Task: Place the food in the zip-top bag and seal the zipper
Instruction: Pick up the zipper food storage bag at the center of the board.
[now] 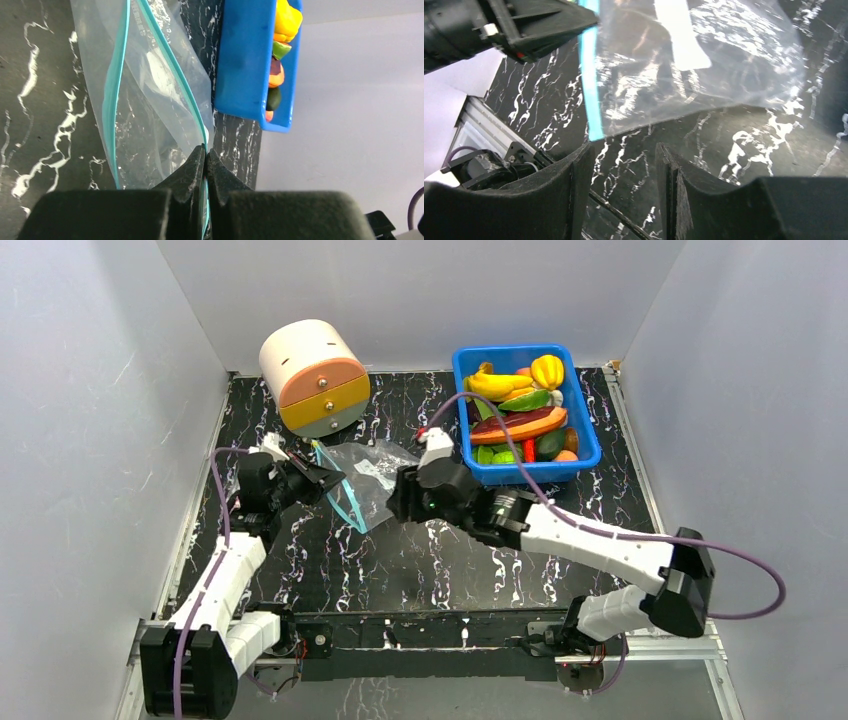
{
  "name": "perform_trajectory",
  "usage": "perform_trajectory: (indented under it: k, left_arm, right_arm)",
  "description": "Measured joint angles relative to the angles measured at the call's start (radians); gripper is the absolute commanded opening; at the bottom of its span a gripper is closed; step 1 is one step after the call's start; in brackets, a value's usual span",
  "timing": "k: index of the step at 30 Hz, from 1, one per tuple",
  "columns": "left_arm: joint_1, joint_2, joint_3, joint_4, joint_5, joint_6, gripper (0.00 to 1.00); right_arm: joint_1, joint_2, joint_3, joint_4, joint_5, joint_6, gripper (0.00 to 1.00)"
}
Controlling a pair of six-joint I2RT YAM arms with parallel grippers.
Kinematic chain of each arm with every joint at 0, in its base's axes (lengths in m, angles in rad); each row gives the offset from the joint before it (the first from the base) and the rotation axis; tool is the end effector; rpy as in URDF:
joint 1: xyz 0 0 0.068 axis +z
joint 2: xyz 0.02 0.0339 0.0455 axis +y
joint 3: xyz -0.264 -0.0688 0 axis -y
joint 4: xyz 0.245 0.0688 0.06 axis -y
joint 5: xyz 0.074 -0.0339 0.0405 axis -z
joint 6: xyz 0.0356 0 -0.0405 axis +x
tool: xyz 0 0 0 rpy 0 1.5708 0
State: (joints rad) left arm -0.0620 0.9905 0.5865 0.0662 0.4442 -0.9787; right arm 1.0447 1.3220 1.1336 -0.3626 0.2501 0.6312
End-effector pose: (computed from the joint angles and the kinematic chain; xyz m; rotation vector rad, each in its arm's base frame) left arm 0.2229 -0.0292 0.2580 -0.6019 1.9481 -1.1038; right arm 0.1579 0.2544 0.3256 -0.2983 2.1707 0.7247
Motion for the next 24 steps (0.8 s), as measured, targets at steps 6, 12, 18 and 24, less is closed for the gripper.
perform_trajectory:
  k: [6,12,18,24]
  left_arm:
    - [-0.031,-0.048,-0.048,0.005,0.023,-0.082,0.00]
    - [-0.047,-0.069,-0.051,0.001,0.058,-0.132,0.00]
    - [-0.052,-0.090,-0.050,-0.031,0.073,-0.146,0.00]
    - [-0.052,-0.116,-0.049,-0.039,0.080,-0.156,0.00]
  right_arm:
    - [0.129,0.145,0.126,0.003,0.098,-0.029,0.49]
    - [0.179,0.289,0.241,-0.007,0.168,-0.061,0.51]
    - [0.179,0.374,0.303,-0.030,0.208,-0.091,0.49]
    - [0.179,0.413,0.316,-0.049,0.269,-0.117,0.36]
